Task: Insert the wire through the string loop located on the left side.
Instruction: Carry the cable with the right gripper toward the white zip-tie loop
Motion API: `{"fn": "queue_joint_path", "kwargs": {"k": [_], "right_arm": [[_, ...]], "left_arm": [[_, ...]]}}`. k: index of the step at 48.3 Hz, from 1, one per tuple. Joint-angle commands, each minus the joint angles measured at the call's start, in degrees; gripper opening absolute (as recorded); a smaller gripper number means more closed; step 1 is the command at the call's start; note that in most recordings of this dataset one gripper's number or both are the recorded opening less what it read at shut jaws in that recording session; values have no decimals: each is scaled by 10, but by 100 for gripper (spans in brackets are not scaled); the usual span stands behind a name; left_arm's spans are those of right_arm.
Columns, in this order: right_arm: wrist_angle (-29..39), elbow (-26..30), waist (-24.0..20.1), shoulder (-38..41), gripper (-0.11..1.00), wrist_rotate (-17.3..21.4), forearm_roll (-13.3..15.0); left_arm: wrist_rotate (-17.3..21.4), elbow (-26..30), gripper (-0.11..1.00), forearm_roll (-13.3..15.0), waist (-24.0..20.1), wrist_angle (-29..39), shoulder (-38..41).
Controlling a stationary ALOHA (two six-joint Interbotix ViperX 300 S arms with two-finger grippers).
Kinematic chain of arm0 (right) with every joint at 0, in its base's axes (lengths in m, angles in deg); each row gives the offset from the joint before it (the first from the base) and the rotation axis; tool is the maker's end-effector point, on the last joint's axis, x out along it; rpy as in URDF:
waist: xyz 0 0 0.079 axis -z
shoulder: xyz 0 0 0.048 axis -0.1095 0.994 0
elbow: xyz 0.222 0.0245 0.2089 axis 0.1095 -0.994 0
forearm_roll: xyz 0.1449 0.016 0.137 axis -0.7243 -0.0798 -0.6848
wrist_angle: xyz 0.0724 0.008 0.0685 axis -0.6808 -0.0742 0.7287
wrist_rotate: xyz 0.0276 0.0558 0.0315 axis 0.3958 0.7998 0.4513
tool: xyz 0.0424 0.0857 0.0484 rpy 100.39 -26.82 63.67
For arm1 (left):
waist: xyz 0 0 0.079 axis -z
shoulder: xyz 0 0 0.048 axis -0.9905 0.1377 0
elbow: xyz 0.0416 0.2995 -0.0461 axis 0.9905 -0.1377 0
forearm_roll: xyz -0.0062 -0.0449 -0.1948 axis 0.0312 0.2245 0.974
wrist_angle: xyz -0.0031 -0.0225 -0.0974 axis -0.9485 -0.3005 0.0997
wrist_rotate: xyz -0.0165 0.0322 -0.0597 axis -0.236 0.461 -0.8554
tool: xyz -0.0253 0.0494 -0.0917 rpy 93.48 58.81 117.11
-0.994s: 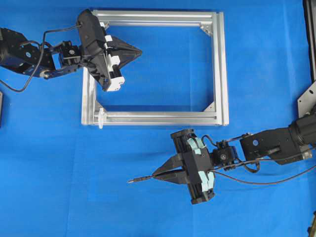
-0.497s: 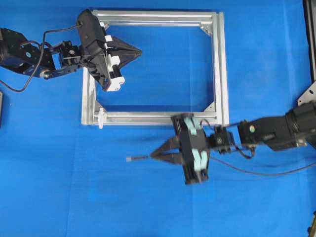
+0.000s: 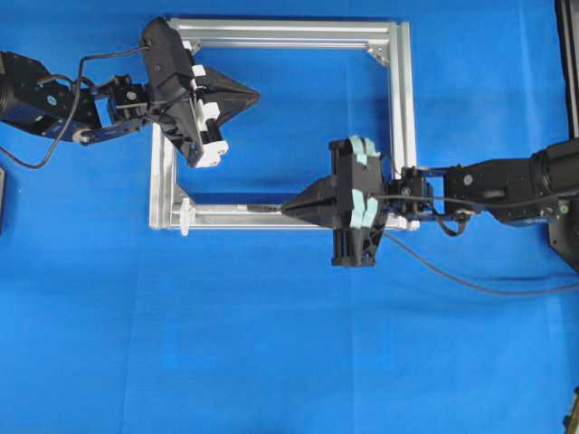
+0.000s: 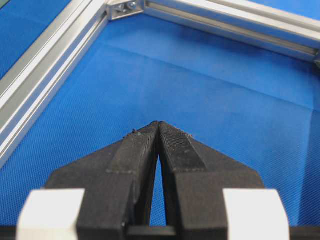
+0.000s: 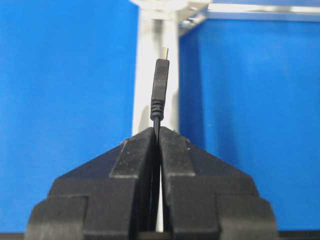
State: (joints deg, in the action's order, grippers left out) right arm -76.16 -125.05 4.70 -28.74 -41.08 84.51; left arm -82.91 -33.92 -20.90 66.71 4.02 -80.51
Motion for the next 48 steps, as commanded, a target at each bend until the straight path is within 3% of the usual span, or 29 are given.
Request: {"fn": "queue_joint_path", "kwargs": {"k": [1,14,48], "right_arm": [[-3,4,2,-18,1,-1,1],[-3,14,1,-13,1,0,1],[26,131,-7,67,1,0,3]], "left_arm": [[-1,5,0,-1,-1,-5,-18],[-1,5,0,-2,-1,-5,-18],[-1,5,0,-2,-1,-7,-18]]}}
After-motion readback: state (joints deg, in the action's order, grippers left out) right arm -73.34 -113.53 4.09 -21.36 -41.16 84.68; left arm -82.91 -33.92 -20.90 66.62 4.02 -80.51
